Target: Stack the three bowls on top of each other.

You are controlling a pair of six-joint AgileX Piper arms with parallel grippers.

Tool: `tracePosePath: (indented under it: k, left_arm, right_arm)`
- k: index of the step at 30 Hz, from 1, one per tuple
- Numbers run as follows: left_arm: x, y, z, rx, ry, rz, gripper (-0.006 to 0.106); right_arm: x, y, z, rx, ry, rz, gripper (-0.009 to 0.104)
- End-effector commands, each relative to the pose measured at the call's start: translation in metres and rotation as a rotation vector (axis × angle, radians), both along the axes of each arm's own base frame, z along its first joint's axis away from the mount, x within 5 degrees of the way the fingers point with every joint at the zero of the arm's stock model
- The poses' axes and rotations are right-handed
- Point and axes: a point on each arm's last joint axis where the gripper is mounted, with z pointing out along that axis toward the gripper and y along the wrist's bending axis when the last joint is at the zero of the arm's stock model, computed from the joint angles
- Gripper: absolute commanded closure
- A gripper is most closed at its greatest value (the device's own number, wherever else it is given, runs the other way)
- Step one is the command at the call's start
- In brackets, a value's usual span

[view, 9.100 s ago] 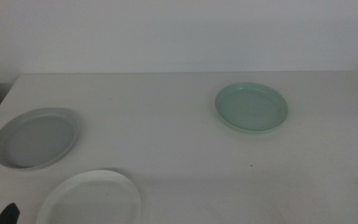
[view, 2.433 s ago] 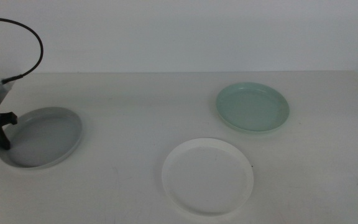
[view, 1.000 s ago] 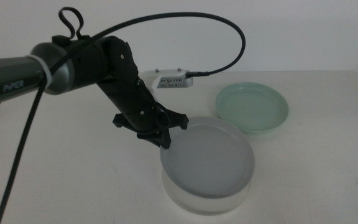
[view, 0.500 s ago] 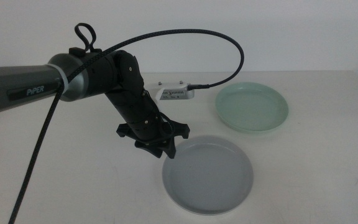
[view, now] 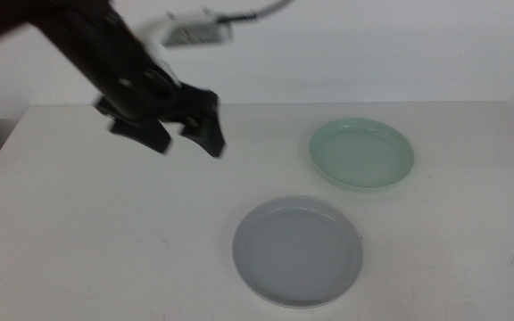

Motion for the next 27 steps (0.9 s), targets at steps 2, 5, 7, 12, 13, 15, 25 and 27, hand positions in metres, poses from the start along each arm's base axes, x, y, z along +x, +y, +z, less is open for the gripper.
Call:
tracePosePath:
  k: [2, 5, 7, 12, 13, 15, 25, 27]
  left_arm:
    - [-0.039, 0.020, 0.057, -0.044, -0.166, 0.016, -0.004]
    - [-0.068, 0.035, 0.075, -0.032, -0.254, 0.036, -0.004]
    - [-0.089, 0.043, 0.087, -0.034, -0.314, 0.054, -0.004]
    - [-0.136, 0.058, 0.108, -0.077, -0.405, 0.091, -0.004]
    - [-0.144, 0.060, 0.113, -0.089, -0.424, 0.099, -0.004]
    - [-0.157, 0.064, 0.121, -0.103, -0.454, 0.105, -0.004]
    - [-0.177, 0.070, 0.131, -0.119, -0.512, 0.105, -0.004]
    - [-0.175, 0.071, 0.130, -0.100, -0.516, 0.110, -0.004]
  right_arm:
    - [0.000, -0.002, 0.011, -0.009, -0.114, -0.020, 0.034]
    - [0.000, -0.002, 0.011, -0.009, -0.114, -0.020, 0.034]
    - [0.000, -0.002, 0.011, -0.009, -0.114, -0.020, 0.034]
    - [0.000, -0.002, 0.011, -0.009, -0.114, -0.020, 0.034]
    - [0.000, -0.002, 0.011, -0.009, -0.114, -0.020, 0.034]
    - [0.000, -0.002, 0.011, -0.009, -0.114, -0.020, 0.034]
    - [0.000, -0.002, 0.011, -0.009, -0.114, -0.020, 0.034]
    - [0.000, -0.002, 0.011, -0.009, -0.114, -0.020, 0.034]
